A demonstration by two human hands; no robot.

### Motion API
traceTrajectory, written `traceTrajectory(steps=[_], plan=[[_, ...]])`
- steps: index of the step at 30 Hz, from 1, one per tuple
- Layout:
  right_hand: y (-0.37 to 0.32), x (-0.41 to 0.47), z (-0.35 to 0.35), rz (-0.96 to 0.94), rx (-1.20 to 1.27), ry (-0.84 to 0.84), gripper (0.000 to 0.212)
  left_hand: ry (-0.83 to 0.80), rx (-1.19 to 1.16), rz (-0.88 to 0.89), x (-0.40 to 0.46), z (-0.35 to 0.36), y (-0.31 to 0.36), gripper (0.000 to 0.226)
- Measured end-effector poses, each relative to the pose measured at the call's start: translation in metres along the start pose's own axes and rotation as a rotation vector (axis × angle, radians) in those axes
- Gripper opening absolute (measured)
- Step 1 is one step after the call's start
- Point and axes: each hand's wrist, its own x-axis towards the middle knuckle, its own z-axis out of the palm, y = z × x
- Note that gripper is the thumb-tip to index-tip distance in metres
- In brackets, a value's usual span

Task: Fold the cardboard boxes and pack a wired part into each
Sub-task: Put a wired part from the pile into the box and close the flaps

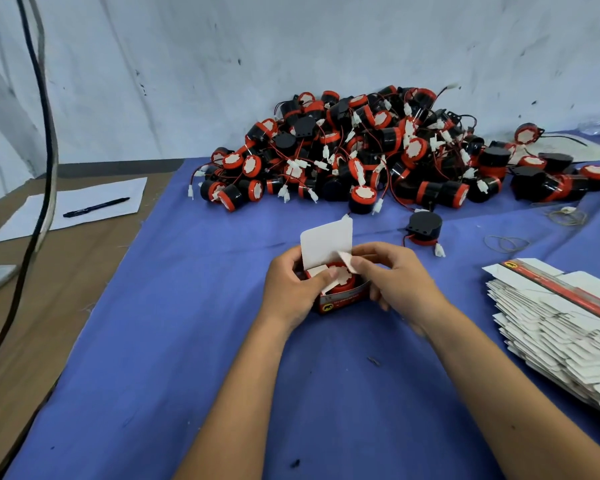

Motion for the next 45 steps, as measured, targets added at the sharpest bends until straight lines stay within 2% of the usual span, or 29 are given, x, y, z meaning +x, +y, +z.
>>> traceTrajectory(steps=[4,7,9,12,14,16,18,21,23,25,27,29,33,37,41,45], plan=[[-0.001,-0.003,0.003,0.032,0.006,-0.004,0.02,0.107,0.122,0.069,0.002,-0.005,-0.006,0.027],[-0.004,-0.012,0.008,-0.132,0.028,-0.09,0.036,0.079,0.019,0.059,0.0,-0.001,-0.006,0.026],[-0.003,-0.018,0.01,-0.212,0.005,-0.129,0.035,0.055,-0.034,0.07,-0.002,-0.002,-0.004,0.03],[0.001,-0.019,0.003,-0.126,0.024,-0.192,0.037,-0.047,-0.287,-0.049,-0.003,-0.012,-0.005,0.043],[0.001,-0.019,-0.004,-0.078,0.075,-0.285,0.034,-0.15,-0.398,-0.112,-0.003,-0.021,-0.006,0.038],[0.002,-0.021,-0.006,-0.088,0.101,-0.355,0.029,-0.203,-0.344,-0.091,-0.007,-0.022,-0.004,0.026],[0.004,-0.022,-0.003,-0.156,0.026,-0.292,0.028,-0.198,-0.195,-0.041,-0.012,-0.022,-0.001,0.005],[0.01,-0.019,0.003,-0.331,-0.196,-0.124,0.027,-0.205,-0.041,-0.003,-0.016,-0.023,0.0,0.024],[0.012,-0.015,0.004,-0.396,-0.241,-0.106,0.026,-0.207,0.021,0.045,-0.015,-0.025,0.002,0.031],[0.014,-0.013,0.005,-0.43,-0.267,-0.105,0.025,-0.202,0.073,0.089,-0.014,-0.026,0.003,0.028],[0.015,-0.013,0.003,-0.482,-0.376,-0.083,0.025,-0.191,0.093,0.092,-0.013,-0.027,0.001,0.03],[0.015,-0.014,0.001,-0.534,-0.508,-0.063,0.028,-0.209,0.115,0.071,-0.013,-0.029,0.0,0.043],[0.011,-0.015,0.0,-0.617,-0.454,-0.012,0.026,-0.223,0.17,0.07,-0.013,-0.03,-0.001,0.07],[0.005,-0.018,0.01,-0.566,-0.363,0.062,0.025,-0.232,0.169,0.084,-0.013,-0.03,0.001,0.076],[0.003,-0.021,0.017,-0.444,-0.341,-0.03,0.038,-0.217,0.183,0.106,-0.012,-0.029,0.001,0.073],[0.003,-0.023,0.017,-0.371,-0.364,-0.139,0.041,-0.223,0.17,0.108,-0.012,-0.029,0.0,0.068]])
